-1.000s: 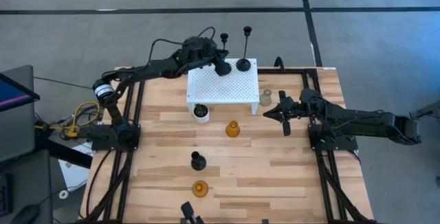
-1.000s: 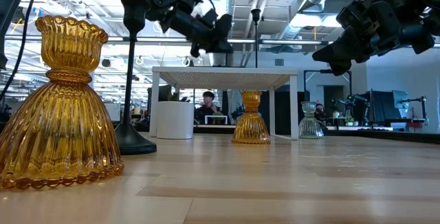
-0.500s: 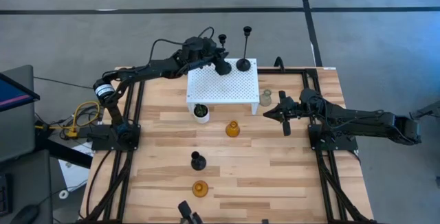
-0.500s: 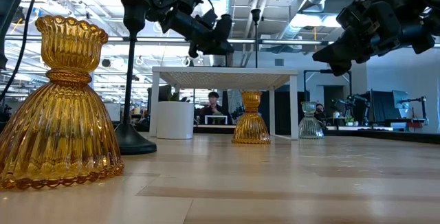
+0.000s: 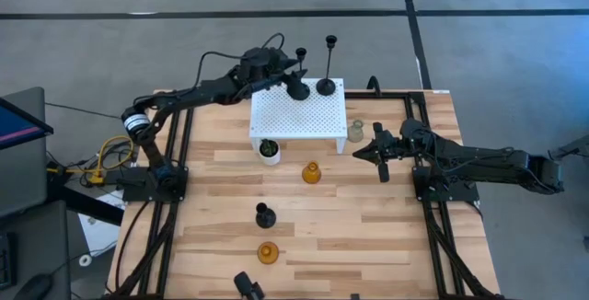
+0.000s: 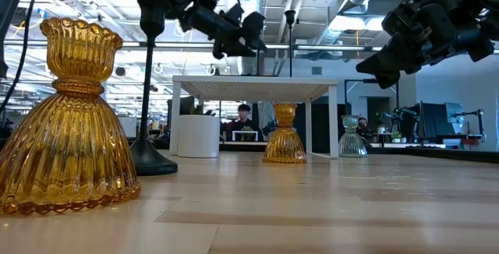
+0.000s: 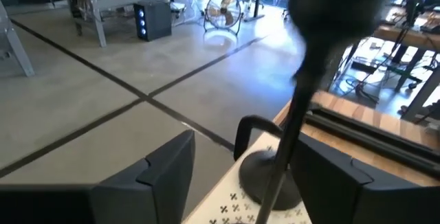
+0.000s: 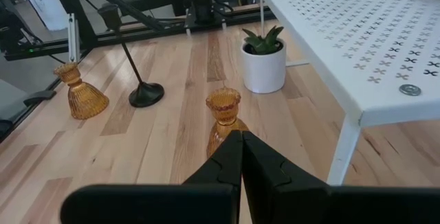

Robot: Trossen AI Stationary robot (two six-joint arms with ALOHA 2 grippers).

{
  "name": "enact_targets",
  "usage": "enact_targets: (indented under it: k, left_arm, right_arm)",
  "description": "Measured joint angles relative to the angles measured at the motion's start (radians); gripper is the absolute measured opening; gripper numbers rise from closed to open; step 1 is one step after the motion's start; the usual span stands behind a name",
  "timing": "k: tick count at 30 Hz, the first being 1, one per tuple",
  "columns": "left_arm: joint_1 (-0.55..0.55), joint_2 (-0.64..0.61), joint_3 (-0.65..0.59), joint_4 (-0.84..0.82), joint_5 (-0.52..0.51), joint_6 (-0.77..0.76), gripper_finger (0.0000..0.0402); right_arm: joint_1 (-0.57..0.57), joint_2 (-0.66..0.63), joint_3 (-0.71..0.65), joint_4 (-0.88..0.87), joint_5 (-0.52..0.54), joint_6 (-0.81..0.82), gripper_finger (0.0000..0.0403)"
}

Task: Pick & Place candle stick holders
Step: Put the top black candle holder on the shelf aligned with the other black candle holder, then put the black candle holder on the shelf aligned with the other black candle holders

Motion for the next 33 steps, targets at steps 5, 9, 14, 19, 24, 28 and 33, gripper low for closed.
enact_targets:
  k: [5,9,14,19,24,28,33]
  left_arm:
    - [-0.004,-0.060,0.000,-0.020,0.000,0.022,0.0240]
    - [-0.006,-0.134,0.000,-0.135,0.000,0.023,0.0242]
    - [-0.006,-0.243,0.000,-0.347,0.000,0.049,0.0242]
    - [-0.017,-0.354,-0.037,-0.463,0.026,0.049,0.0241]
    - [-0.039,-0.477,-0.117,-0.554,0.096,0.043,0.0224]
    - [-0.081,-0.584,-0.213,-0.594,0.137,-0.005,0.0200]
    - [-0.151,-0.729,-0.348,-0.597,0.162,-0.011,0.0171]
  right_arm:
    - [0.000,0.000,0.000,0.000,0.000,0.000,0.0000]
    - [0.000,0.000,0.000,0.000,0.000,0.000,0.0000]
    - [0.000,0.000,0.000,0.000,0.000,0.001,0.0000]
    - [0.000,0.000,0.000,0.000,0.000,0.003,0.0000]
    - [0.000,0.000,0.000,0.001,0.000,0.003,0.0000]
    - [0.000,0.000,0.000,0.004,0.000,0.010,0.0000]
    - [0.000,0.000,0.000,0.007,0.000,0.010,0.0000]
